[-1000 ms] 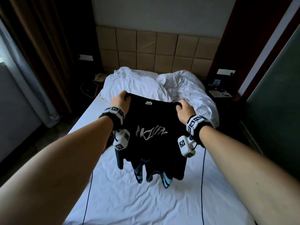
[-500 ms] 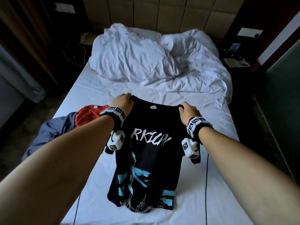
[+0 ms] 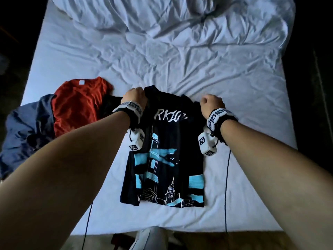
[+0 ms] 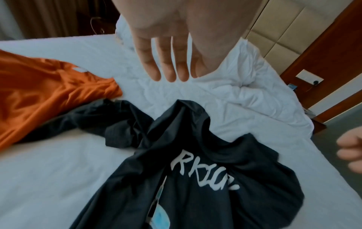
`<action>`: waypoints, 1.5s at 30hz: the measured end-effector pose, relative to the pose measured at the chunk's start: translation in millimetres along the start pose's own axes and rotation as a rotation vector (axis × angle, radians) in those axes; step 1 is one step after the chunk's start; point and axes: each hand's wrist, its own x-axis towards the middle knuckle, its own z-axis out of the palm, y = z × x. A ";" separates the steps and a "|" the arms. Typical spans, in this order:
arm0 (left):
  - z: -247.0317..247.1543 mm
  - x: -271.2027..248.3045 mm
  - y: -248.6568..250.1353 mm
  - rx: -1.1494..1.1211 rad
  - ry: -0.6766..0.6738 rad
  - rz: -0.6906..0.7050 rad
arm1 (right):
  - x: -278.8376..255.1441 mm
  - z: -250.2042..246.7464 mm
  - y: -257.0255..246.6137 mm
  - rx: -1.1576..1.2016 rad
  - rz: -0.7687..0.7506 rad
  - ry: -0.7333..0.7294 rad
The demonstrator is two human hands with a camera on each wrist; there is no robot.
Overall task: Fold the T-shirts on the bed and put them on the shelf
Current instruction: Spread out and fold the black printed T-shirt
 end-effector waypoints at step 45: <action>217.4 -246.4 -159.9 -0.107 -0.178 -0.518 | -239.6 218.7 226.8 0.165 0.241 -0.296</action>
